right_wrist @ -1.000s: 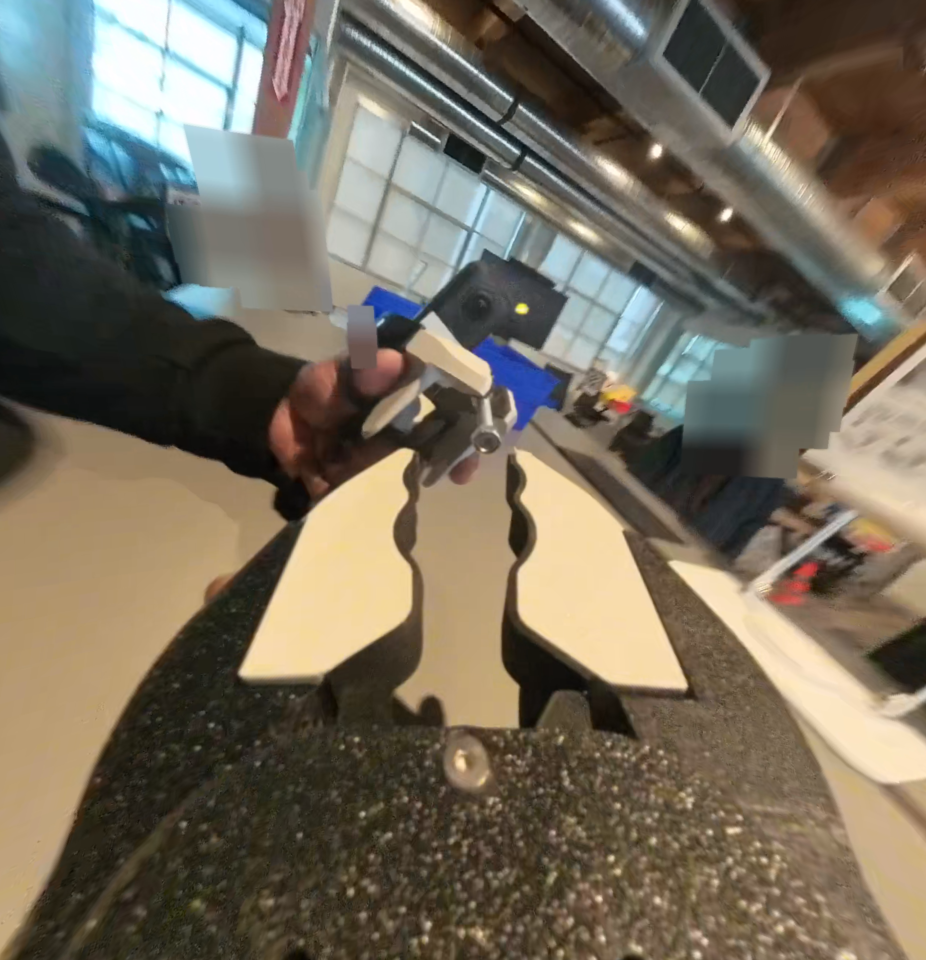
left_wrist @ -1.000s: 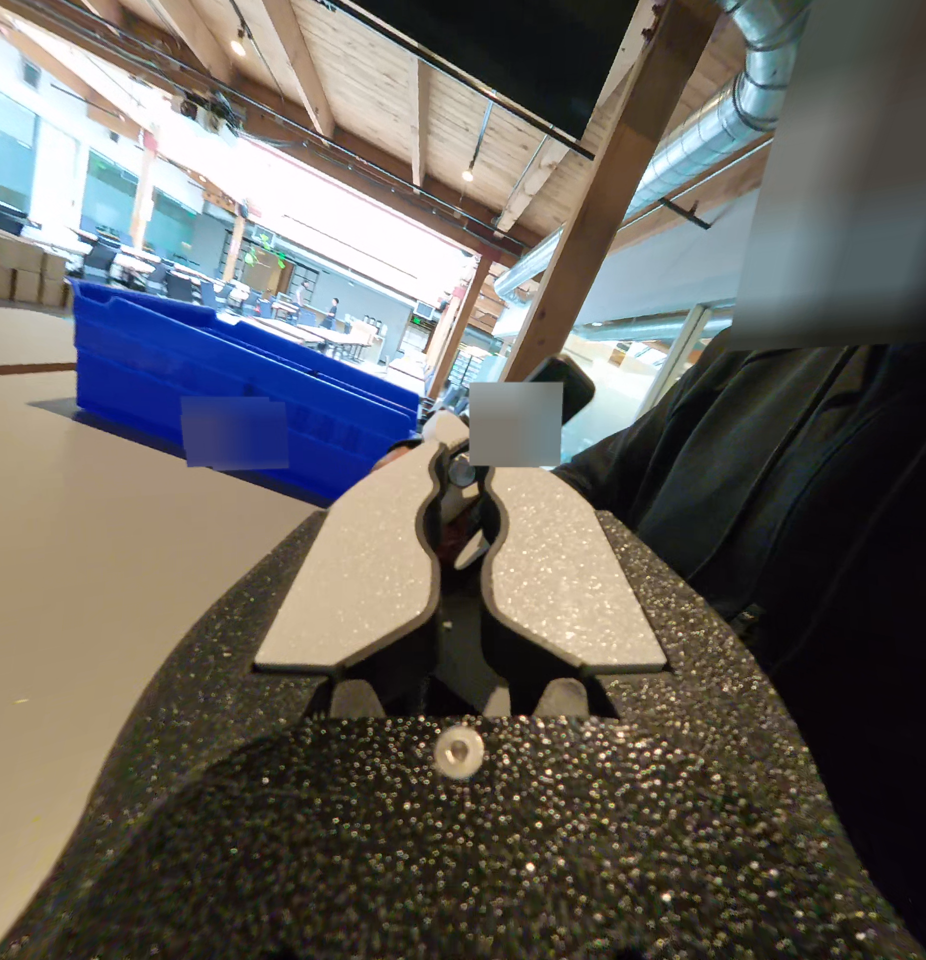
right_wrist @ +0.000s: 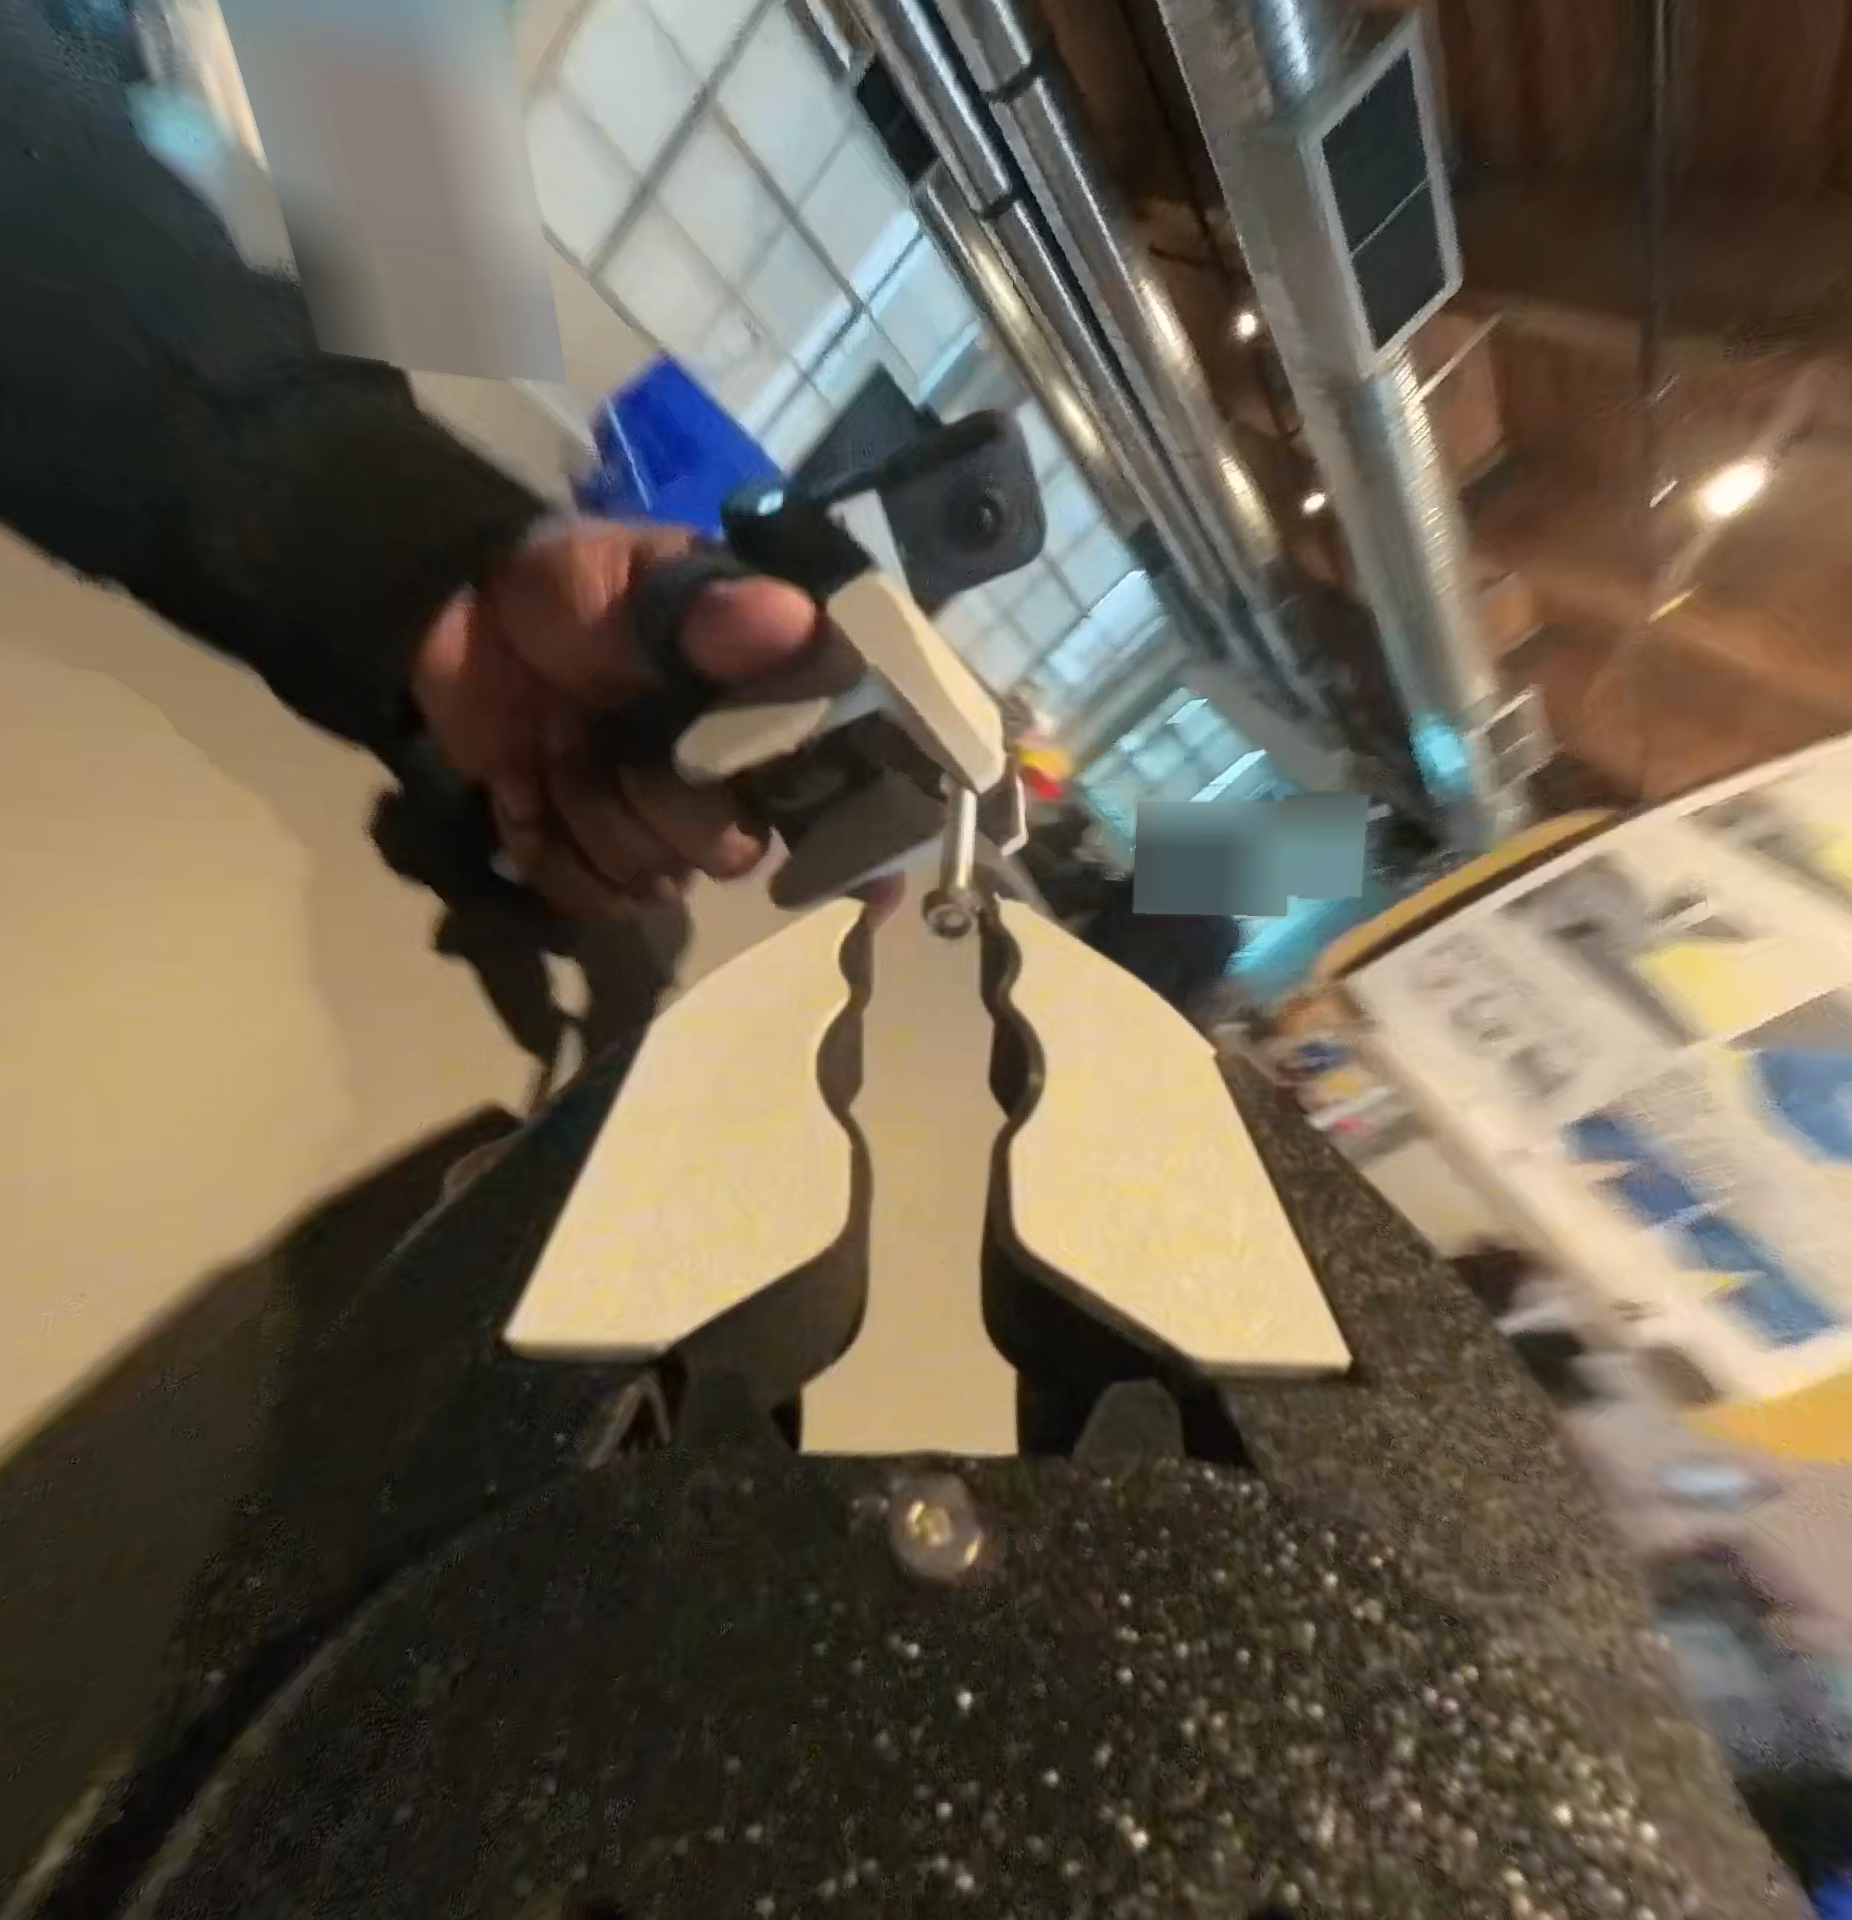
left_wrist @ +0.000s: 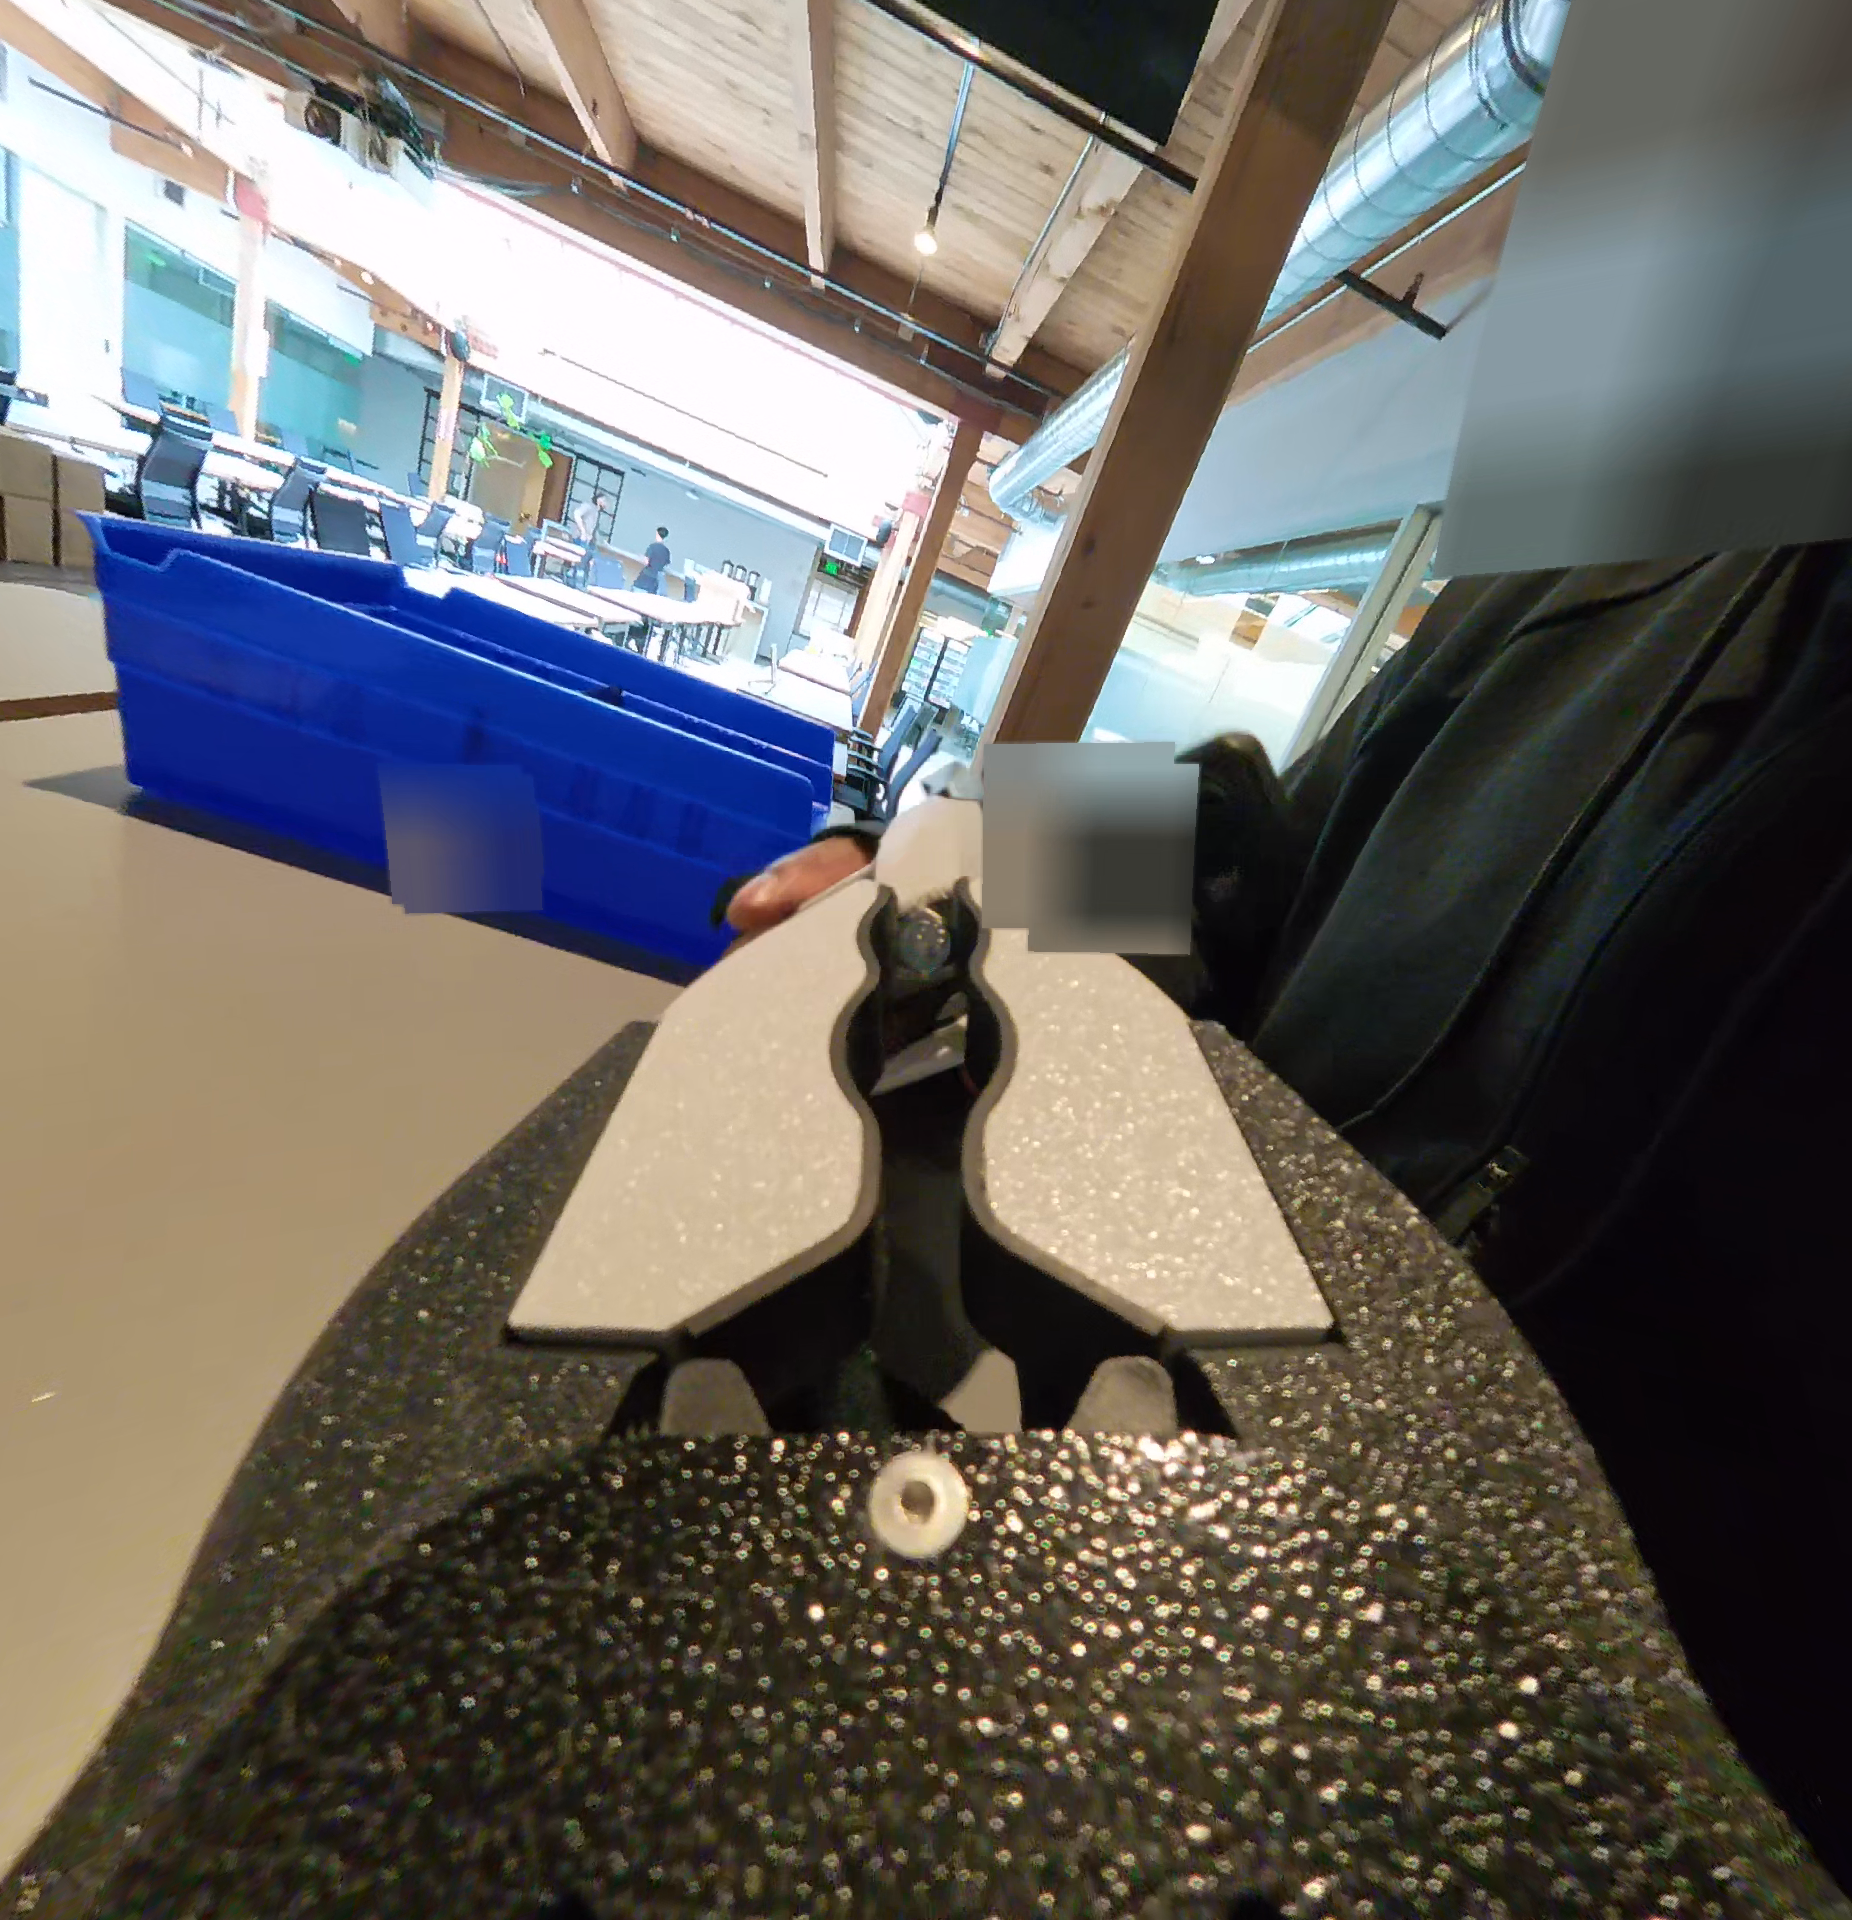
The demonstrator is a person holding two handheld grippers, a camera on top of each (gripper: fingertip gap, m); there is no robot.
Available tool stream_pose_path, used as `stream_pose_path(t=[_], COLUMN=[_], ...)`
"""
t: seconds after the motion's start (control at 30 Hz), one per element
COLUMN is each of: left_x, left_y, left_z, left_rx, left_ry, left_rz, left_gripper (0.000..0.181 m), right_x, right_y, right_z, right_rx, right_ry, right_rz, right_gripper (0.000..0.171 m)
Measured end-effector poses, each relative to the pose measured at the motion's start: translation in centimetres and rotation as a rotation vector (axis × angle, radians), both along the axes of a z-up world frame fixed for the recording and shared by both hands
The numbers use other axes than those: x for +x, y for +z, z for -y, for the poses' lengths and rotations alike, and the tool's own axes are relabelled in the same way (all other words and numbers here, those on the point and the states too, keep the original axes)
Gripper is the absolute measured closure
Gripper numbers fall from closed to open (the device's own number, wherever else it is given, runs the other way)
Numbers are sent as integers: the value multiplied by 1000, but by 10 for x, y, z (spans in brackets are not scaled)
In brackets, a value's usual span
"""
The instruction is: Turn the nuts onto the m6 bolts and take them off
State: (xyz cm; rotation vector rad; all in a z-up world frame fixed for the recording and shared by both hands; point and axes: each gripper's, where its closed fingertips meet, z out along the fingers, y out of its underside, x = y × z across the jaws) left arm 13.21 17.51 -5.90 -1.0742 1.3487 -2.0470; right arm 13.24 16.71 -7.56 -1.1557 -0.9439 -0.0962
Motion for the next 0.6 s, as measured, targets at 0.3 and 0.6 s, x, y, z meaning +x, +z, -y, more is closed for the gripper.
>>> stream_pose_path(t=[0.3, 0.6], left_x=[-1, 1], left_y=[2, 0], left_z=[1, 5], left_rx=[64, 101], left_ry=[36, 34], left_rz=[52, 44], left_gripper=[171, 171], right_x=[5, -1], right_y=[8, 2], right_z=[-2, 0], right_rx=[-511, -509], right_ry=[281, 255], right_rz=[-591, -500], right_gripper=[140, 161])
